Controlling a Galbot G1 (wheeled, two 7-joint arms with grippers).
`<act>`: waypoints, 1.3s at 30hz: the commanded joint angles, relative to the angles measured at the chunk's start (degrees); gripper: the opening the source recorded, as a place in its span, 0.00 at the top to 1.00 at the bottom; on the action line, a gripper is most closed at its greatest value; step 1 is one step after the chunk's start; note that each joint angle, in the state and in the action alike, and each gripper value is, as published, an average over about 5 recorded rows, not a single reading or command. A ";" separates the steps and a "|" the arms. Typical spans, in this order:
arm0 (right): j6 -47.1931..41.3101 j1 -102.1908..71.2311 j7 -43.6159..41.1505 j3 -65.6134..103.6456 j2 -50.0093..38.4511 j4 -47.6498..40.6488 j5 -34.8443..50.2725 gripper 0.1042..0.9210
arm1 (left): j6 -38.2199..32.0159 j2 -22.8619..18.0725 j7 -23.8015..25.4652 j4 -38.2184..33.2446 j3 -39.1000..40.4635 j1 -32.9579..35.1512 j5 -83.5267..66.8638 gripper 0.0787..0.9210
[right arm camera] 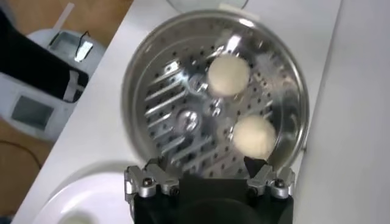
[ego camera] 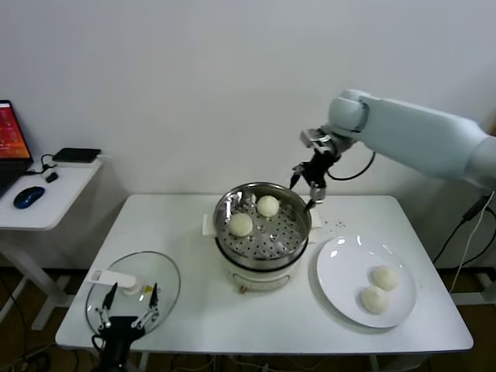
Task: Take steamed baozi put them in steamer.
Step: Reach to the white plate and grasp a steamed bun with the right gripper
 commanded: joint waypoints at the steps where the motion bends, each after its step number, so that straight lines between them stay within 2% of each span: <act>1: 2.88 0.11 -1.09 -1.17 -19.43 13.59 -8.30 0.12 | 0.18 -0.14 -0.02 -0.27 0.67 -0.09 0.82 0.12; 9: 3.02 -18.46 -0.82 10.87 -27.74 16.42 -19.29 0.12 | -0.19 -0.21 -0.04 -0.11 0.93 0.47 1.44 0.12; 17: 4.31 -34.19 -0.52 23.16 -28.84 14.49 -26.60 0.12 | -0.56 -0.29 -0.10 0.11 0.92 1.06 1.56 0.12; 39: 4.57 -40.66 0.65 25.91 -23.00 8.43 -31.99 0.12 | -0.90 -0.43 -0.16 0.42 0.67 1.37 1.16 0.12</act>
